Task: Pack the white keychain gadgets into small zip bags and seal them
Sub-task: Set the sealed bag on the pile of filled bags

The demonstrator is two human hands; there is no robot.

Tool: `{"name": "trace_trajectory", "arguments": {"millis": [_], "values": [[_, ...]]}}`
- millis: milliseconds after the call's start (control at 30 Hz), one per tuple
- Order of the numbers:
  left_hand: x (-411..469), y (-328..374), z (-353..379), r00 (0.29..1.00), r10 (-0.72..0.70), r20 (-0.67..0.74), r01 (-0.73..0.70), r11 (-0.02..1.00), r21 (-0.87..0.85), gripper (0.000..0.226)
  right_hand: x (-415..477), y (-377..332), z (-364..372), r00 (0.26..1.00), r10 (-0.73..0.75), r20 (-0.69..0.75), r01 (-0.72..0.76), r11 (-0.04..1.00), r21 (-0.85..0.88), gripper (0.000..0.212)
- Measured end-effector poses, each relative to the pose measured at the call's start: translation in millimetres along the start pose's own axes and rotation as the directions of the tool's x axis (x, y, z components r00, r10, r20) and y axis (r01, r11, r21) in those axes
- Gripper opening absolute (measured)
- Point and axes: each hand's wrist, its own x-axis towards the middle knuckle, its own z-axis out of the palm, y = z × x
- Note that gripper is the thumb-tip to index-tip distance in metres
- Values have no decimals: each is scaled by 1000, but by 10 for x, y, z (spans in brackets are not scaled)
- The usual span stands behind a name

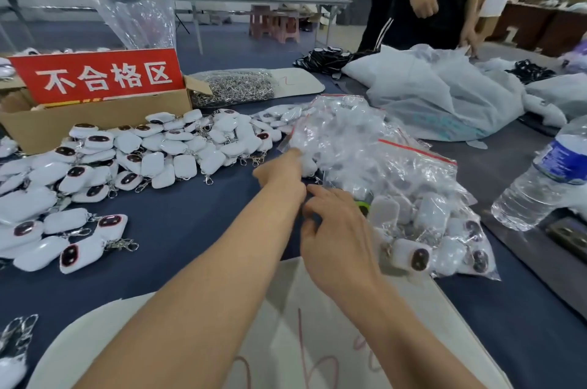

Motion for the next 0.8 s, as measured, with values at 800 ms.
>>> {"name": "trace_trajectory", "arguments": {"millis": [800], "values": [[-99, 820, -1208, 478, 869, -130, -764, 484, 427, 24, 48, -155, 520, 954, 168, 248, -185, 982, 46, 17]]}}
